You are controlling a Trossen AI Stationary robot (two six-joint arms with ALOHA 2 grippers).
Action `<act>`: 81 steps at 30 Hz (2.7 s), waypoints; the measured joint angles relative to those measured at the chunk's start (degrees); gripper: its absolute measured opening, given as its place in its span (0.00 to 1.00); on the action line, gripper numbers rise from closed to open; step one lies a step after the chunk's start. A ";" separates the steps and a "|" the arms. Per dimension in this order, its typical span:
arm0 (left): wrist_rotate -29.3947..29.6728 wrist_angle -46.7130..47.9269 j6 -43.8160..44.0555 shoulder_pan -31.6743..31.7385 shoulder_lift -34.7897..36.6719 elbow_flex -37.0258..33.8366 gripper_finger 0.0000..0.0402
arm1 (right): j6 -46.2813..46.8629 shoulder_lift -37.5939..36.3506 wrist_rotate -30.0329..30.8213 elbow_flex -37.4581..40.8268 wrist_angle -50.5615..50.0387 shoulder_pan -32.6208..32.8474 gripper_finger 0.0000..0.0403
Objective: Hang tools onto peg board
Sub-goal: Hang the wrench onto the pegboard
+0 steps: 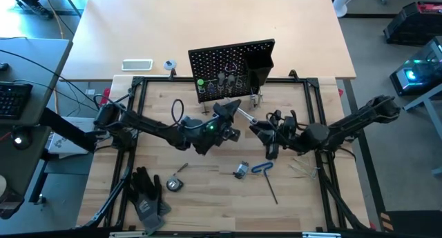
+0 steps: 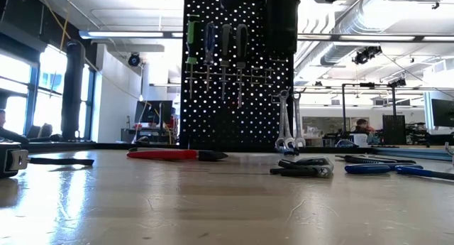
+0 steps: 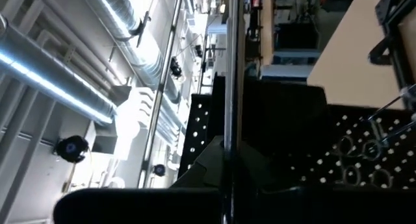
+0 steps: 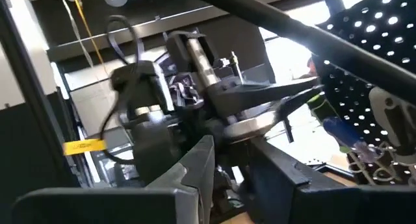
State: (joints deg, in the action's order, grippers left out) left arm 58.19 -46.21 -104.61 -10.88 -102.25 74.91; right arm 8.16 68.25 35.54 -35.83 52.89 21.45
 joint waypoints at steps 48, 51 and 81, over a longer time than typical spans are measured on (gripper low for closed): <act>-5.74 1.06 -0.51 1.49 -0.51 -1.05 0.00 | 9.54 1.05 -7.09 -0.09 3.96 -13.99 0.16; -5.95 0.79 -0.76 1.55 -1.11 -1.05 0.00 | 9.69 2.67 -7.99 -0.09 4.45 -14.56 0.15; -2.26 -0.05 2.36 1.01 -2.89 -1.01 0.24 | -0.34 5.31 -12.08 -0.02 9.31 -14.92 0.00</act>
State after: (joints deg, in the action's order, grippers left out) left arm 55.93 -46.25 -102.25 -9.87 -105.14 73.91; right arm 7.82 73.56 23.46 -35.86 62.20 6.53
